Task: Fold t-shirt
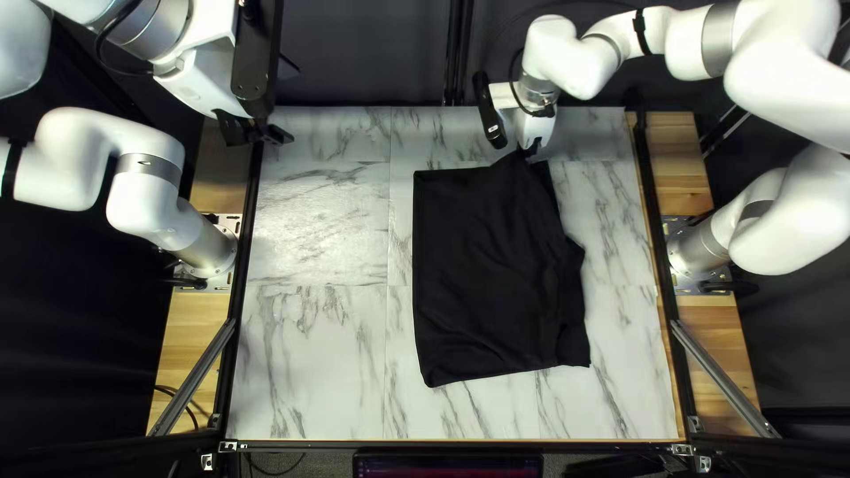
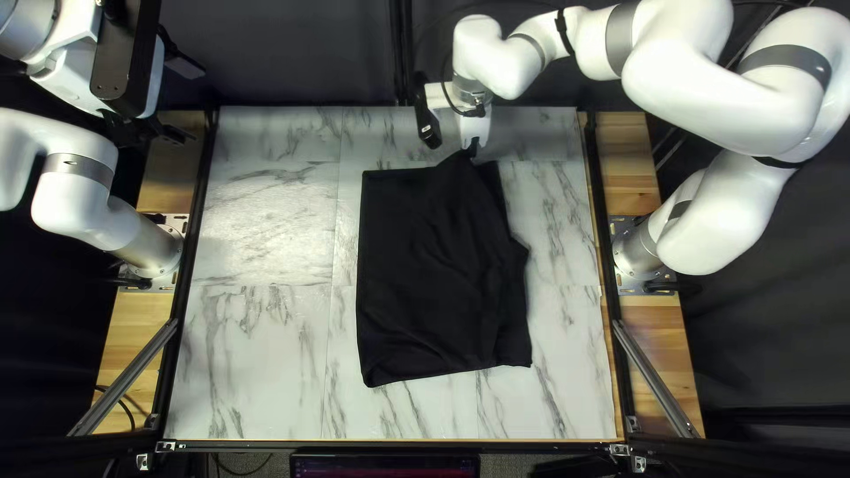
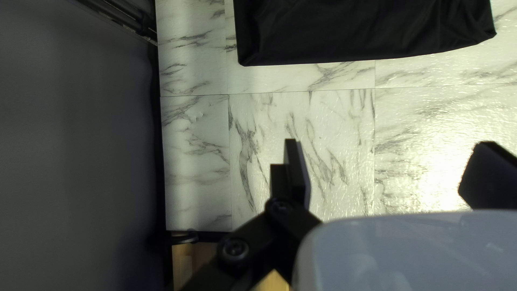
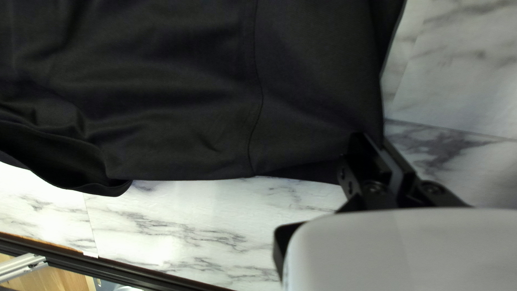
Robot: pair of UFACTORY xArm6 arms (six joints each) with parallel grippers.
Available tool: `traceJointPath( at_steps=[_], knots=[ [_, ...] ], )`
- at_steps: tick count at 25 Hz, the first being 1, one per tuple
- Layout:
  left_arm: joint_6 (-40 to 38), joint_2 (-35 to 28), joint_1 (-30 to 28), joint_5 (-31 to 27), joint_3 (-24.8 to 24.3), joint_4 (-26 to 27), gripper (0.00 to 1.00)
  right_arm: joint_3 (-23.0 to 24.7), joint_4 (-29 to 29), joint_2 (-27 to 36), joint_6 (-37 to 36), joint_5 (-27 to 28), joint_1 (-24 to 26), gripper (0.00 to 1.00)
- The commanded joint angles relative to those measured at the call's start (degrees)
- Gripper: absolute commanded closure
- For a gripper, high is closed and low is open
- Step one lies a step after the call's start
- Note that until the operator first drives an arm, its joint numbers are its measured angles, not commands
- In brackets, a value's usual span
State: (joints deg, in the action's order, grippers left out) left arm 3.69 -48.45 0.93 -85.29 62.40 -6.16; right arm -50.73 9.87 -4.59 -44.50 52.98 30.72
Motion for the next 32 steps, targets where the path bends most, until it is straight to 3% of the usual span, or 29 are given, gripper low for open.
traceJointPath(
  at_steps=[1,5,11,19,29,32],
  knots=[
    [0.0,0.0,0.0,0.0,0.0,0.0,0.0,2.48,0.08,3.09,2.95,-0.23,-2.06,0.0],
    [0.0,0.0,0.0,0.0,0.0,0.0,0.0,6.85,-1.17,10.82,9.67,0.3,-7.47,0.0],
    [0.0,0.0,0.0,0.0,0.0,0.0,0.0,13.57,-4.9,21.9,26.9,-1.63,-25.64,0.0],
    [0.0,0.0,0.0,0.0,0.0,0.0,0.0,13.52,-10.5,18.86,44.55,-8.16,-47.56,0.0],
    [0.0,0.0,0.0,0.0,0.0,0.0,0.0,13.35,-11.55,18.4,45.28,-8.15,-48.56,0.0],
    [0.0,0.0,0.0,0.0,0.0,0.0,0.0,8.72,-12.85,11.66,48.3,-8.4,-53.24,0.0]
  ],
)
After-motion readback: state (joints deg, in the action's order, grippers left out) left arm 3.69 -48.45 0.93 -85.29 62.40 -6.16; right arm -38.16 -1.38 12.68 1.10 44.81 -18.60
